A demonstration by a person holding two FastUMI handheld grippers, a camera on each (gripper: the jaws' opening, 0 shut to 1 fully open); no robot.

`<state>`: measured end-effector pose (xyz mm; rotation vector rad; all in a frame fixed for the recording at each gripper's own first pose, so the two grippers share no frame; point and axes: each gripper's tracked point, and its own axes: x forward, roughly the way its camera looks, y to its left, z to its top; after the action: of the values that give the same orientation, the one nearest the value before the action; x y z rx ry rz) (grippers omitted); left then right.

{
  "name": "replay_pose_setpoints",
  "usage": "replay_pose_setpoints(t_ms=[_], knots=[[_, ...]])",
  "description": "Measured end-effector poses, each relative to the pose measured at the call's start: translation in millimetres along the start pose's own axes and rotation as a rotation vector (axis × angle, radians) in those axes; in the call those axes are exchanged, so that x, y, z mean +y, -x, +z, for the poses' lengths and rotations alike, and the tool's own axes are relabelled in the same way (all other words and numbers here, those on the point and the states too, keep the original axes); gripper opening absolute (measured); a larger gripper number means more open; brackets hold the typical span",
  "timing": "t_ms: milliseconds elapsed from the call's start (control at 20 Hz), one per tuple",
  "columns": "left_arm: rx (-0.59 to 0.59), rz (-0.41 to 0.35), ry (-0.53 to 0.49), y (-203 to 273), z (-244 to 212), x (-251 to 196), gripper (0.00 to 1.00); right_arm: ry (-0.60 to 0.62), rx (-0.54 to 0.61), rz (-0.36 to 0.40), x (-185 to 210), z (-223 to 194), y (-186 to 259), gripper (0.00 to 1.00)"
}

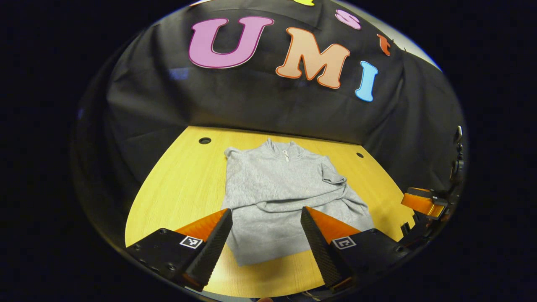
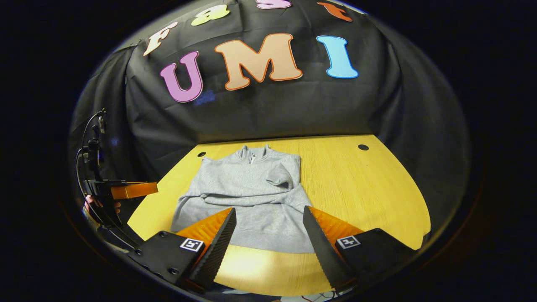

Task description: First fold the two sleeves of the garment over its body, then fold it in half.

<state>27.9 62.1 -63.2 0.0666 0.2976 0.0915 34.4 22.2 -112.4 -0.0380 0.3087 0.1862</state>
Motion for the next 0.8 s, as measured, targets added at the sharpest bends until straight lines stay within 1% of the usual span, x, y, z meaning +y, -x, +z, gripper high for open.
replay_pose_setpoints(t_ms=[50, 100, 150, 250, 300, 350, 400, 500, 550, 600, 800], knots=[[0.014, 0.004, 0.005, 3, -6, 2, 0.96, -0.002, 0.002, -0.002, 3, -2, 2, 0.99], [0.022, 0.006, 0.008, 7, -10, 4, 0.95, -0.002, 0.005, 0.001, 5, -6, 2, 0.96], [0.025, 0.008, 0.012, 9, -13, 5, 0.95, 0.0, 0.01, 0.0, 8, -8, 2, 0.99], [0.024, 0.012, 0.01, 11, -13, 8, 0.96, 0.007, 0.02, 0.001, 10, -13, 3, 0.99], [0.023, 0.016, 0.007, 14, -14, 11, 0.95, 0.013, 0.026, -0.003, 10, -16, 2, 0.96], [0.028, 0.021, 0.007, 14, -17, 13, 0.95, 0.022, 0.033, -0.009, 9, -20, 2, 0.99], [0.04, 0.023, 0.013, 14, -21, 15, 0.95, 0.03, 0.039, -0.016, 7, -22, 1, 0.96], [0.048, 0.022, 0.021, 17, -24, 17, 0.95, 0.041, 0.055, -0.022, 7, -28, 1, 0.96], [0.05, 0.021, 0.021, 18, -26, 17, 0.95, 0.045, 0.062, -0.023, 7, -31, 1, 0.99], [0.052, 0.021, 0.018, 20, -29, 18, 0.95, 0.045, 0.068, -0.023, 7, -34, 2, 0.96], [0.067, 0.022, 0.011, 21, -39, 20, 0.95, 0.043, 0.085, -0.026, 8, -41, 4, 0.96]])
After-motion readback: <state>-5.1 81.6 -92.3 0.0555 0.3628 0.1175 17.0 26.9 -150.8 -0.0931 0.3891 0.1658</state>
